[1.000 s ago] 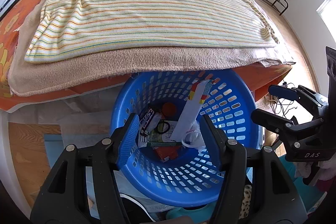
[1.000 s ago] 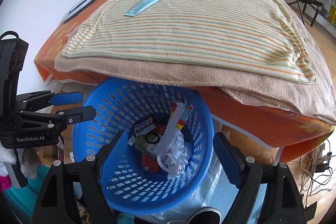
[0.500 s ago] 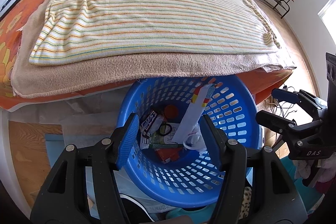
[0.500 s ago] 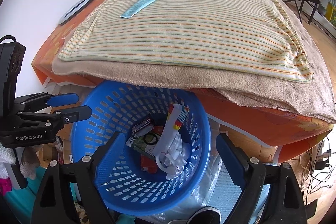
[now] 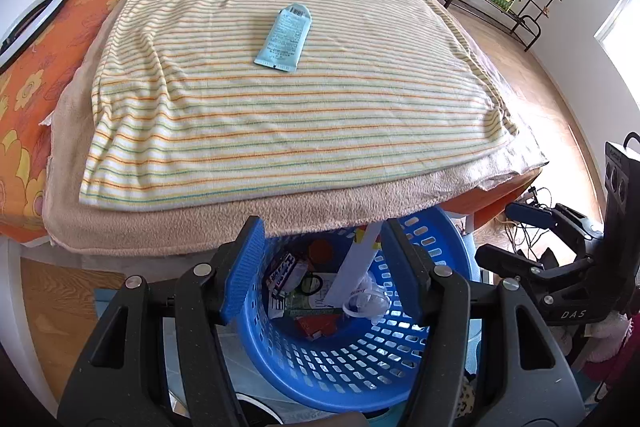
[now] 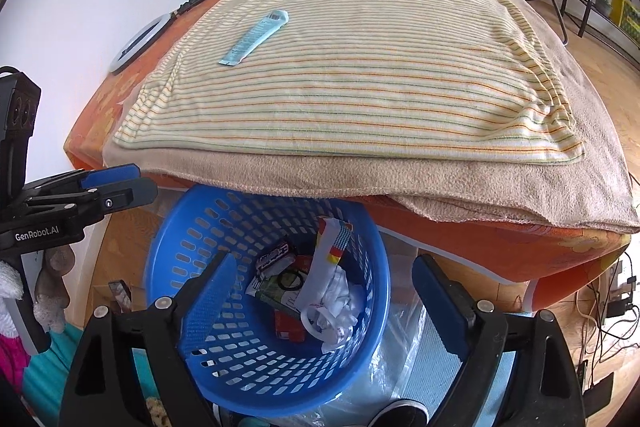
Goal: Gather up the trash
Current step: 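Move the left tool back over the light-blue tube on the towel, then close the left tool on the light-blue tube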
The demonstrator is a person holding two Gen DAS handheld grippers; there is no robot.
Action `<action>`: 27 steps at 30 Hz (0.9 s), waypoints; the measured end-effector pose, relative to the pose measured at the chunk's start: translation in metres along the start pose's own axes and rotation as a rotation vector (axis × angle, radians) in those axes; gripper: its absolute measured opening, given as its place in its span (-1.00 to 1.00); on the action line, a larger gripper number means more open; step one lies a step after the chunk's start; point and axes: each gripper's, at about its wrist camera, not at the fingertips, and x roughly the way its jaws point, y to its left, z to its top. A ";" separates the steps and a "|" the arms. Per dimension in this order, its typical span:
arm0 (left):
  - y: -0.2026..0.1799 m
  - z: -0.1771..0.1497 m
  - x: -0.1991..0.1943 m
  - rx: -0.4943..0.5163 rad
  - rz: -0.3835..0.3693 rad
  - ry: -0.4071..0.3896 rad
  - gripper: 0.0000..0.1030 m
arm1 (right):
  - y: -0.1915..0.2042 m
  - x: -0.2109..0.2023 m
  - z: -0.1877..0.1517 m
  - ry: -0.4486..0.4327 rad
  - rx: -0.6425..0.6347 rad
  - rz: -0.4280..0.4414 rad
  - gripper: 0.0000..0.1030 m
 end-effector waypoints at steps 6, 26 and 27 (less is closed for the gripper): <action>-0.003 0.037 -0.002 0.031 0.002 -0.039 0.21 | 0.001 -0.010 0.010 -0.043 -0.016 -0.013 0.87; 0.022 0.148 0.066 0.007 0.036 -0.046 0.41 | -0.011 -0.006 0.036 -0.063 0.030 0.005 0.99; 0.022 0.151 0.070 0.007 0.034 -0.044 0.41 | -0.011 -0.006 0.037 -0.063 0.032 0.006 0.99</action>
